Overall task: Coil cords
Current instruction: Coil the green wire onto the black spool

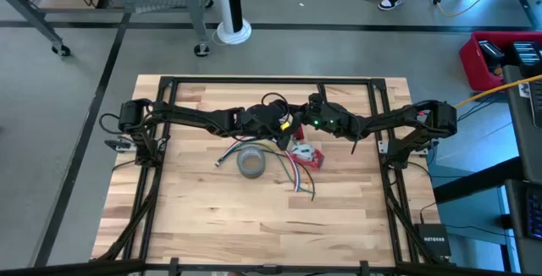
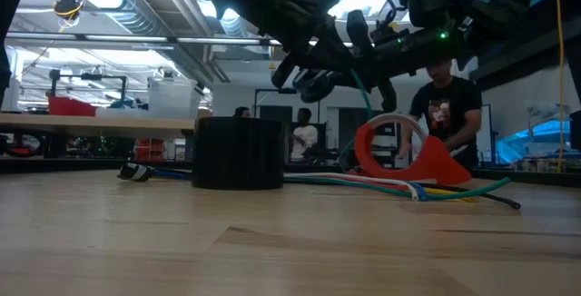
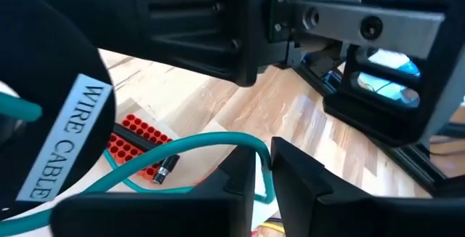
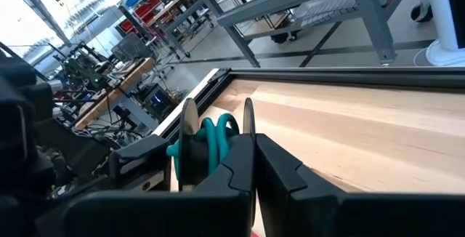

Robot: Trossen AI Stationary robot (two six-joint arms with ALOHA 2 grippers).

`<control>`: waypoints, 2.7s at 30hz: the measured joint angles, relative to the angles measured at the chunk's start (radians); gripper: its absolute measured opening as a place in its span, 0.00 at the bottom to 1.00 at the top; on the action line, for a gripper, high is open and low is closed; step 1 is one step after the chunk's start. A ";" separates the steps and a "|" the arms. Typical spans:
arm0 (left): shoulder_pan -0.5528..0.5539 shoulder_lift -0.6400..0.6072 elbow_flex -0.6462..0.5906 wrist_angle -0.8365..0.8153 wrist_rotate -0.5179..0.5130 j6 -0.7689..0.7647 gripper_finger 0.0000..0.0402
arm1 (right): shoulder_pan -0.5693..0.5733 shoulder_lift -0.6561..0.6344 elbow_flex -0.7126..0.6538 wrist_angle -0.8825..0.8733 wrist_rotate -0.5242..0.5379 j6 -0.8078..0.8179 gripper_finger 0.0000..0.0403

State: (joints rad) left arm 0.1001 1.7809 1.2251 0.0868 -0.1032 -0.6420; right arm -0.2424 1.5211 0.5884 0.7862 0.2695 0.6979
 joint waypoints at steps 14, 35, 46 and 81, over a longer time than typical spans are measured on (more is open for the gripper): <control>-0.002 0.000 0.000 0.000 -0.001 -0.006 0.12 | 0.000 0.000 0.000 0.035 0.008 0.000 0.02; -0.025 0.000 0.000 0.003 -0.041 -0.010 0.07 | 0.000 0.000 0.000 0.146 0.010 0.000 0.02; -0.028 -0.005 0.000 0.003 -0.034 -0.016 0.01 | 0.000 0.000 0.000 0.093 0.010 0.000 0.02; -0.019 -0.151 -0.001 -0.142 -0.030 -0.029 0.00 | 0.000 -0.001 0.000 0.085 -0.041 0.000 0.02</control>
State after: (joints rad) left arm 0.0807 1.6303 1.2243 -0.0547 -0.1333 -0.6708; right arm -0.2424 1.5200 0.5884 0.8715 0.2283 0.6979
